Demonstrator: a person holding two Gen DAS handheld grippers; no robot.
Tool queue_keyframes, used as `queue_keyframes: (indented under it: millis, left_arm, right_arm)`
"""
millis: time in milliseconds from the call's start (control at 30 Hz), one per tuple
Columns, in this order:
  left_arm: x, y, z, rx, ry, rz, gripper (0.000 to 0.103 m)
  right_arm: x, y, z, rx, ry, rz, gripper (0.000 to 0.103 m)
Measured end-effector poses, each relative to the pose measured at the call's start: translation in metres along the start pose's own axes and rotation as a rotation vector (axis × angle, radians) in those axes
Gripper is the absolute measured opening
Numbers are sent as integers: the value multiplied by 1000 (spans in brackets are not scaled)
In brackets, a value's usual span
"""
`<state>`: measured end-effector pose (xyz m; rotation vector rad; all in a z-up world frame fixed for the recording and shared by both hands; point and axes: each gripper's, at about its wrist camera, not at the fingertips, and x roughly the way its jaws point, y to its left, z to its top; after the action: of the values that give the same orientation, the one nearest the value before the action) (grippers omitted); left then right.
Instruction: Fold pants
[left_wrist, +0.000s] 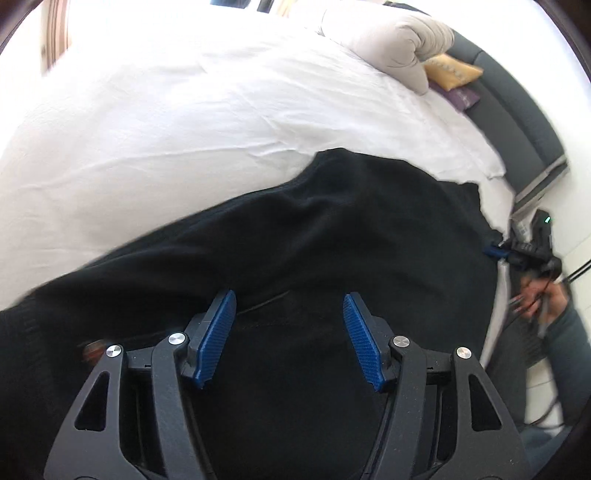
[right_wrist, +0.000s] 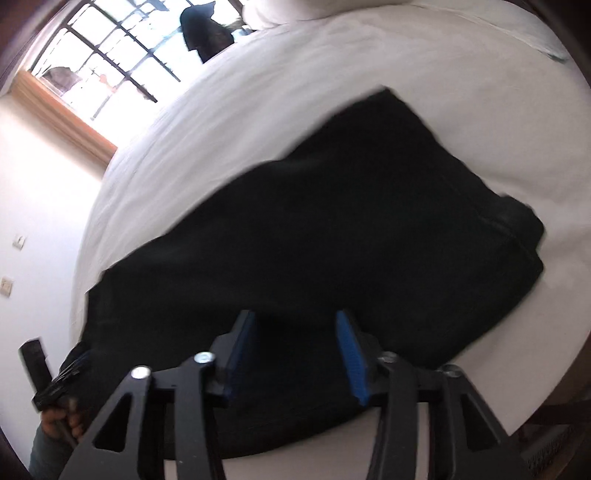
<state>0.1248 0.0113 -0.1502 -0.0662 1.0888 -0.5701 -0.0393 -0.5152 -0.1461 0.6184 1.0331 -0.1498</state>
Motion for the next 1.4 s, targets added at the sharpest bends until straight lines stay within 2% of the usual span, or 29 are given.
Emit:
queue_keyframes:
  millis: [33,67,100,133,167,200,233,267,333,367,433,467,500,533,567,600,633,667,700,733,767,800,833,933,1033,1100,1200,1400]
  left_arm:
    - [-5,2,-5,2,-17,-2,59]
    - [-12,6,-11,-12,-30,-22,59]
    - [-19,9,-17,-30,-42,-34,59]
    - [-23,9,-20,-35,-48,-15,59]
    - [-32,7,-22,-30,-59,56,59]
    - [-39,2,-22,-23,-72,90,59]
    - [-46,-3,-20,-16,-93,101,59]
    - [-49,-14,-12,-8,-124,85,60]
    - [-54,-24,-6,14,-148,71,60]
    - [-42,-29,-4,34,-120,108,60]
    - [-24,-14,-12,13,-52,162,60]
    - [-9,-14,-11,-6,-43,160,59]
    - [-8,-13,-13,3,-64,162,59]
    - [-9,-14,-15,13,-70,170,59]
    - [-9,-19,-15,27,-65,185,59]
    - [-9,-21,-16,44,-58,196,59]
    - [-6,-25,-14,61,-51,205,59]
    - [-5,-27,-15,73,-51,208,59]
    - [-6,-23,-17,72,-54,206,59]
    - [-7,-22,-18,70,-57,206,59]
    - [-8,-20,-23,71,-58,209,59]
    - [-9,-22,-24,76,-60,218,59]
    - [-7,-25,-24,82,-61,227,59]
    - [-9,-24,-30,90,-62,238,59]
    - [-9,-22,-28,84,-60,234,59]
    - [-8,-21,-28,81,-61,233,59]
    - [-8,-20,-27,81,-61,234,59]
    - [-6,-19,-24,76,-59,236,60]
  right_arm:
    - [-3,-13,0,29,-13,18,18]
    - [-8,-26,0,54,-27,17,13]
    - [-15,-39,0,76,-47,6,13]
    - [-23,-52,0,103,-71,-3,13]
    - [-32,-64,0,138,-95,-9,15]
    - [-44,-75,0,181,-126,-36,20]
    - [-58,-85,-6,210,-149,-71,34]
    - [-70,-89,-7,232,-183,-73,36]
    - [-80,-81,-8,223,-226,35,36]
    - [-85,-79,-9,197,-227,77,37]
    - [-83,-63,-5,117,-193,138,39]
    - [-74,-53,-5,75,-166,148,42]
    - [-66,-48,-7,49,-144,135,43]
    - [-55,-50,-8,40,-111,84,44]
    - [-42,-57,-10,69,-92,46,38]
    - [-34,-68,-9,110,-99,66,28]
    - [-34,-88,-11,177,-124,103,10]
    - [-36,-105,-13,240,-141,108,2]
    - [-42,-116,-16,282,-164,88,2]
    - [-52,-126,-19,307,-202,59,4]
    - [-60,-135,-23,330,-223,23,24]
    - [-71,-141,-30,364,-243,-1,35]
    - [-79,-150,-35,411,-271,16,49]
    - [-76,-156,-36,470,-275,114,51]
    - [-68,-158,-35,497,-266,157,52]
    - [-58,-135,-12,534,-270,160,52]
    - [-51,-133,1,569,-264,183,53]
    - [-45,-128,19,564,-197,142,55]
